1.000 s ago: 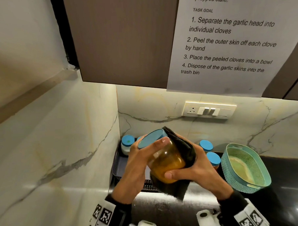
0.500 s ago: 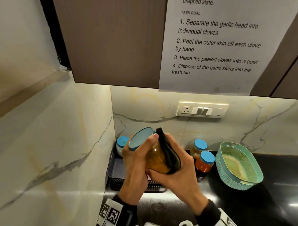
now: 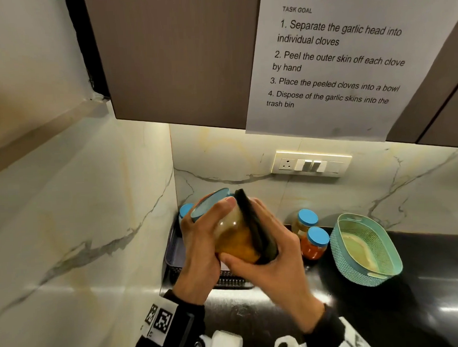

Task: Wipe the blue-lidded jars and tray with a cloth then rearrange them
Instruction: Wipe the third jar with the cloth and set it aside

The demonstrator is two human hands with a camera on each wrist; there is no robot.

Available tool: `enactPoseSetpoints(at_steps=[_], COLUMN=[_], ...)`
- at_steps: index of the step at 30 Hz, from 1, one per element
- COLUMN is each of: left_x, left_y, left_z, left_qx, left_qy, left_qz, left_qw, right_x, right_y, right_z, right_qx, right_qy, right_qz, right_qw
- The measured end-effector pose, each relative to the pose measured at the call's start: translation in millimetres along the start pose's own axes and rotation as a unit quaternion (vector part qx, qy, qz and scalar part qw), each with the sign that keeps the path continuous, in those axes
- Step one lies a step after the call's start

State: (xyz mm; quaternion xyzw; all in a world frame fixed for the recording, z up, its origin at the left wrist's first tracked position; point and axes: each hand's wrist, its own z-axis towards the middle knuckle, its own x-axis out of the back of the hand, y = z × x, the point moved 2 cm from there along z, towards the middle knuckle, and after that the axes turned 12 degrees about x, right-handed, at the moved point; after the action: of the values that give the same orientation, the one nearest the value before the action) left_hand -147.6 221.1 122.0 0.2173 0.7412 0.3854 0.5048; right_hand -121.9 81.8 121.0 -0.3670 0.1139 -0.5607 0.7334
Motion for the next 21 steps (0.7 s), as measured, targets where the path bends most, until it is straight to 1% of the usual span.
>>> enactPoseSetpoints(at_steps=[2,3,4,5,7,8,10,12,14,16,18,20,21], left_x=[2.9,4.2,4.3,5.1,7.3,8.0,8.7,7.4,5.7,5.0,6.6,7.9,7.1], left_y=[-3.6,-4.9,-5.5,-6.7,-7.8,-7.4,-7.8,-7.7,-7.5,-6.1,-2.4,0.2,1.7], left_z=[-1.6,-1.7,-1.3,-0.1,4.2,5.6,6.9,6.0,6.2,7.7,10.3,12.4,11.5], left_qx=[0.012,0.020,0.026,0.032,0.037,0.038,0.040,0.045,0.046,0.044,0.032,0.000,-0.014], left_qy=[-0.024,-0.028,-0.030,-0.031,-0.036,-0.036,-0.044,-0.033,-0.023,-0.011,0.007,0.035,0.048], left_qz=[-0.022,-0.030,-0.032,-0.029,-0.018,-0.014,-0.008,0.002,-0.004,-0.017,-0.031,-0.027,-0.026], left_qw=[0.999,0.999,0.999,0.999,0.998,0.999,0.998,0.998,0.999,0.999,0.999,0.999,0.998], right_x=[-10.5,-11.6,-10.4,-7.4,1.4,5.8,13.2,15.6,15.0,9.5,2.1,-5.4,-10.4], right_y=[0.1,1.3,3.0,5.5,6.0,4.7,4.3,5.1,6.1,5.2,4.3,7.2,9.9], right_z=[-9.8,-12.0,-10.6,-8.0,1.0,6.8,15.2,18.0,18.4,18.6,14.4,3.9,-3.0], right_qx=[0.064,0.082,0.087,0.076,0.020,-0.020,-0.097,-0.140,-0.154,-0.141,-0.103,-0.018,0.032], right_qy=[0.019,0.025,0.023,0.017,-0.002,-0.015,-0.045,-0.054,-0.045,-0.026,0.009,0.024,0.019], right_qz=[-0.113,-0.135,-0.133,-0.102,0.026,0.096,0.189,0.231,0.237,0.226,0.166,0.060,-0.010], right_qw=[0.991,0.987,0.987,0.992,0.999,0.995,0.976,0.961,0.958,0.963,0.981,0.998,0.999])
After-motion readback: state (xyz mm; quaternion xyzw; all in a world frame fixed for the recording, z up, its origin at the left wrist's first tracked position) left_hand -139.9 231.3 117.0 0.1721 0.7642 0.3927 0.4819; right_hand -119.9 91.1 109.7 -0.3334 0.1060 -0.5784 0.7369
